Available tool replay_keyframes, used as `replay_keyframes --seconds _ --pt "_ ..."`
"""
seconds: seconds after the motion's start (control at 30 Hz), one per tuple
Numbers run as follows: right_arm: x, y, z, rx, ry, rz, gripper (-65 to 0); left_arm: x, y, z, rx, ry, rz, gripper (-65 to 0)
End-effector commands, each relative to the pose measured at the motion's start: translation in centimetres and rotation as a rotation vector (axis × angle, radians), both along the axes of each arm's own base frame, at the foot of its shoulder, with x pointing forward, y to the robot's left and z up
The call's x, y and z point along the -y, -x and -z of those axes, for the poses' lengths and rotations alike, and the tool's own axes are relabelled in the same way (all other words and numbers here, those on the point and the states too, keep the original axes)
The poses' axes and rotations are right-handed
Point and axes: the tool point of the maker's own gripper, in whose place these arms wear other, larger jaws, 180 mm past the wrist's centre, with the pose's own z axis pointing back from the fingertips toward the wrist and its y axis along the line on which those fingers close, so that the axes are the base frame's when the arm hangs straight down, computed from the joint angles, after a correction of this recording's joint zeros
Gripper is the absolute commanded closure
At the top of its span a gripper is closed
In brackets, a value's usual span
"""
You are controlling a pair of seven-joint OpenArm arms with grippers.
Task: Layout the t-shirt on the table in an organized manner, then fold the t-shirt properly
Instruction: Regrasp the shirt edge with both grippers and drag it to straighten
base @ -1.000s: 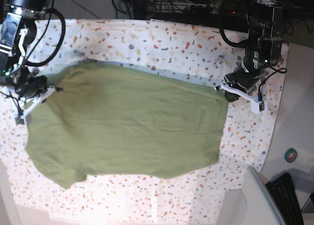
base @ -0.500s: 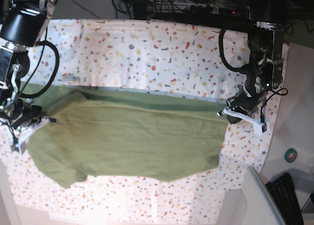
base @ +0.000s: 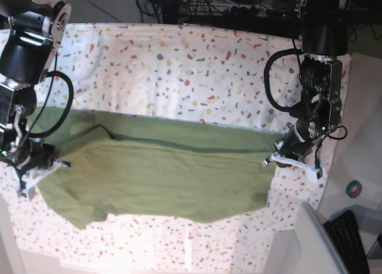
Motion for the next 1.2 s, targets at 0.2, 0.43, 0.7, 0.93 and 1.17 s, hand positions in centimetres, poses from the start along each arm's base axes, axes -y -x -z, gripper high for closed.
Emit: replay_keyframes --seconds 0.2,0.43,0.7,0.93,1.17 --pt "-0.8 -2.9 -1.1 0.067 0.009 -0.032 0.0 -0.3 -2.9 -0.7 0.027 0.018 -0.033 0.0" --pt "0.8 -2.9 -1.0 0.063 0.029 -0.015 0.0 -0.9 -4.0 -0.1 0.001 0.027 -0.055 0.0" --pt "1.5 -2.8 -1.0 0.057 0.035 0.029 0.0 -0.4 -4.1 1.1 -0.034 0.045 -0.062 0.0" --pt "1.2 -2.8 -0.9 0.057 0.028 0.031 0.0 -0.5 -4.2 1.0 -0.032 0.048 -0.069 0.0" --pt "1.9 -3.2 -2.1 0.089 0.039 0.041 -25.1 -1.2 -5.7 -0.7 0.062 0.020 -0.096 -36.7"
